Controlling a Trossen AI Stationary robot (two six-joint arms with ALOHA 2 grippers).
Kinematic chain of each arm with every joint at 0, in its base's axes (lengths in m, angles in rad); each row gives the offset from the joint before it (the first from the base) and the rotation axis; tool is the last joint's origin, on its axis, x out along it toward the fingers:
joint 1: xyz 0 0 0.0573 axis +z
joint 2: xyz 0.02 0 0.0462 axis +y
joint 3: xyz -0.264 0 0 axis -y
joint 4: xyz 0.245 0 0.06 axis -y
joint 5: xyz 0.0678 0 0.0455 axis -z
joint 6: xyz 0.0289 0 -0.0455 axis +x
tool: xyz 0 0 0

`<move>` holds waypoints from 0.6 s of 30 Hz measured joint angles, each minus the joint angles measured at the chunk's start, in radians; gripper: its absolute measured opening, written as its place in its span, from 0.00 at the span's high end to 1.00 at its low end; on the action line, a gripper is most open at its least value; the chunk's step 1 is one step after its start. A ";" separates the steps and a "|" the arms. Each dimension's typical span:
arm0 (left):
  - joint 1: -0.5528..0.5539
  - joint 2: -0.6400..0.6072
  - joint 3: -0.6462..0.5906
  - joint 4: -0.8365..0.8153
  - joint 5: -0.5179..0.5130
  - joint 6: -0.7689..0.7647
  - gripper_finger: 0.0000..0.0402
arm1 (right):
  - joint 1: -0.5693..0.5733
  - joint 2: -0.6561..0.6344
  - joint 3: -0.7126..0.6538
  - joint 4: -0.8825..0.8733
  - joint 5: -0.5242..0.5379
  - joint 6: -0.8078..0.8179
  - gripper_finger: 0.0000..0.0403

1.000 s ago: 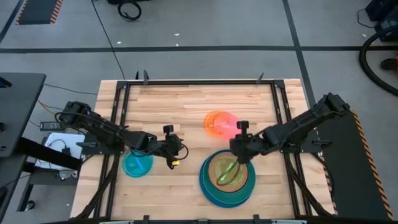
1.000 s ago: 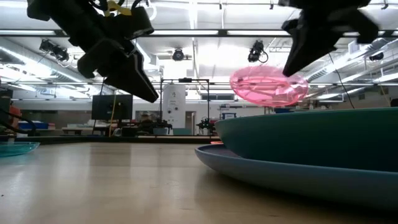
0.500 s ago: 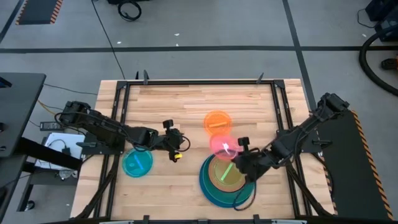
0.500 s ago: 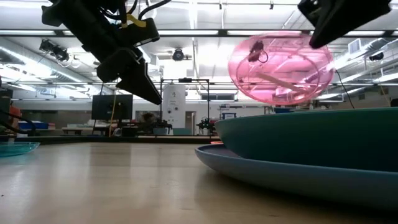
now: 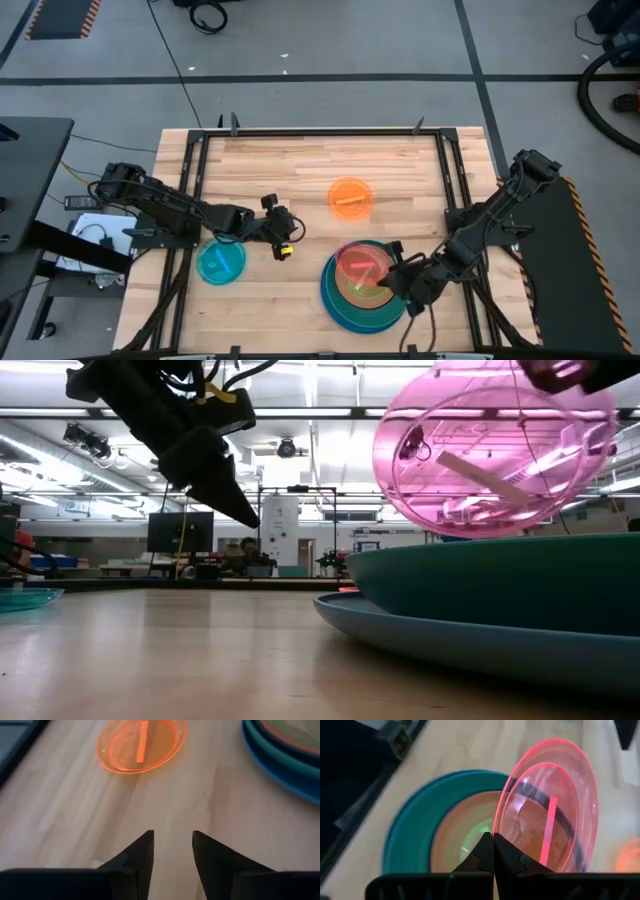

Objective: Stack plastic plates
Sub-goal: Stack the transparent pink plate on the top of the transparent green plate

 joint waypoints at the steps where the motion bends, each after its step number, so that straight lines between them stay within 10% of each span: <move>1: 0.000 0.000 0.000 0.006 0.013 -0.019 0.65 | 0.008 0.000 -0.008 0.012 -0.001 0.000 0.99; 18: -0.055 0.000 0.000 0.111 0.105 -0.123 0.65 | 0.039 0.169 -0.041 0.035 -0.065 0.003 0.99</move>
